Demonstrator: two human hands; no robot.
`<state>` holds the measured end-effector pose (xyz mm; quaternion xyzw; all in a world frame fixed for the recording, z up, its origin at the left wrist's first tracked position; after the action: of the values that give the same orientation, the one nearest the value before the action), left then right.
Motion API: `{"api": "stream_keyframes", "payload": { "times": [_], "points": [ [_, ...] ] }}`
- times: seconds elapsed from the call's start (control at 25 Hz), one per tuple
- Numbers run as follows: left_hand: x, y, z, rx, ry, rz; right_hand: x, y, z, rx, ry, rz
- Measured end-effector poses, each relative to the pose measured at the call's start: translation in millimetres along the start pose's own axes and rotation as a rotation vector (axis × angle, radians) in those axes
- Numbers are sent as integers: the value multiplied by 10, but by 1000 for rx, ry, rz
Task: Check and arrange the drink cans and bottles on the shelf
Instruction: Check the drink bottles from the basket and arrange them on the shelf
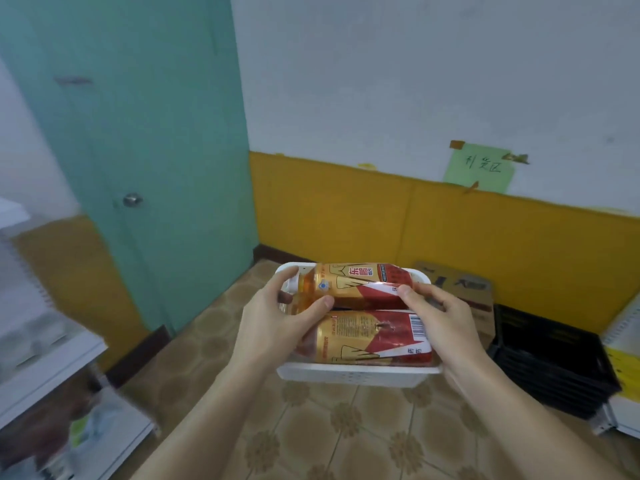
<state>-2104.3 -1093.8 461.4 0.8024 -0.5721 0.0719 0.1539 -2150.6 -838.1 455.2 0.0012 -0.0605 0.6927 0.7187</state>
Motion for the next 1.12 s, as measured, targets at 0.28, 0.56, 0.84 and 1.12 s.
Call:
{"api": "stream_keyframes", "payload": {
  "times": [0.28,0.56,0.84,1.12],
  "points": [
    [-581,2711,522,-44,2,107,-504,2348,4,-24,-24,-167],
    [-1780,5041,754,-84,4,269,-304,4613,-42,-60,-43,-337],
    [-3433,7335,1638,-6,-54,307,-9,7454,-903,-90,-20,-391],
    [-4605,8902,3434,74,104,331,-212,9491,-2550,-165,-110,-406]
  ]
}}
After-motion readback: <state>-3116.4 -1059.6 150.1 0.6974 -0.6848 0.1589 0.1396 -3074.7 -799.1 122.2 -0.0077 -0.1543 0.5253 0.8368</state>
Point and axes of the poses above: each hand's wrist, its own y-axis towards the middle knuckle, its own x-axis out of the back of the hand, z = x × y, the point moved 6 cm from there along y, towards the middle knuckle, and after that the axes turned 7 degrees about -y, right-handed, at the moved point
